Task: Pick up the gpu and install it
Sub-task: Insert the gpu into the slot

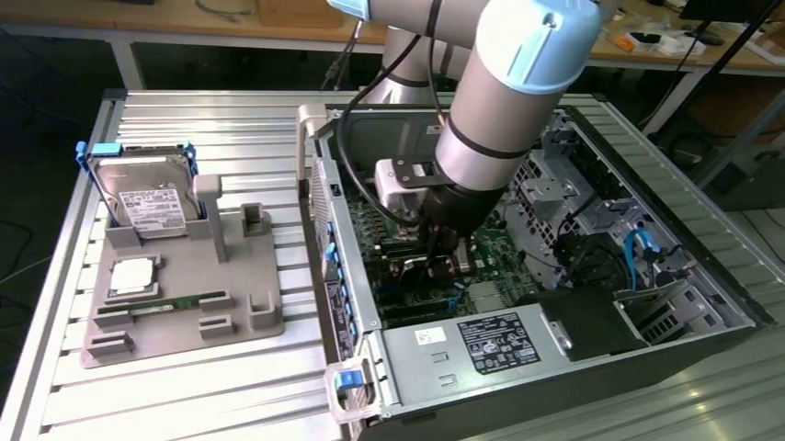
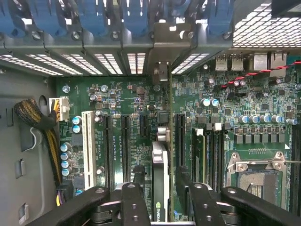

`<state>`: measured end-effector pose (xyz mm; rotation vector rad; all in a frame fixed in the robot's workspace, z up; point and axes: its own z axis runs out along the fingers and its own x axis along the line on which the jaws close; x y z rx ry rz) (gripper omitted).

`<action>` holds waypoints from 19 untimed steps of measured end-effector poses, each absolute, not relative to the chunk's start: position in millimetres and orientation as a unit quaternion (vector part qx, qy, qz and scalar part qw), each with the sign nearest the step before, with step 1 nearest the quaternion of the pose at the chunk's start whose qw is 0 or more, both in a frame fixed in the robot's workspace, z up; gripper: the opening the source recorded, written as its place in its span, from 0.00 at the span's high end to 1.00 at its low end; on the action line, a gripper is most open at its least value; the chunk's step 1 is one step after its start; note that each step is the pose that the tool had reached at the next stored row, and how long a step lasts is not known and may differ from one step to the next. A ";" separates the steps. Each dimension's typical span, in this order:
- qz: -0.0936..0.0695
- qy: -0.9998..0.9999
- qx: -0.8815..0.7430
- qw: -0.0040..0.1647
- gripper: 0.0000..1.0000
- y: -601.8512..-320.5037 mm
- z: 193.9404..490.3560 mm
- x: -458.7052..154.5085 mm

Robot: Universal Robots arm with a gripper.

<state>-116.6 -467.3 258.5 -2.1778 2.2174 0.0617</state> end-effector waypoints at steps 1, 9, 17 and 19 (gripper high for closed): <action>0.020 0.713 -0.700 0.017 0.60 -467.3 259.2 -116.6; 0.020 0.713 -0.700 0.016 0.60 -466.3 281.5 -116.6; 0.020 0.713 -0.700 0.017 0.81 -458.1 286.2 -116.6; 0.021 0.713 -0.700 0.018 0.81 -458.1 286.1 -116.6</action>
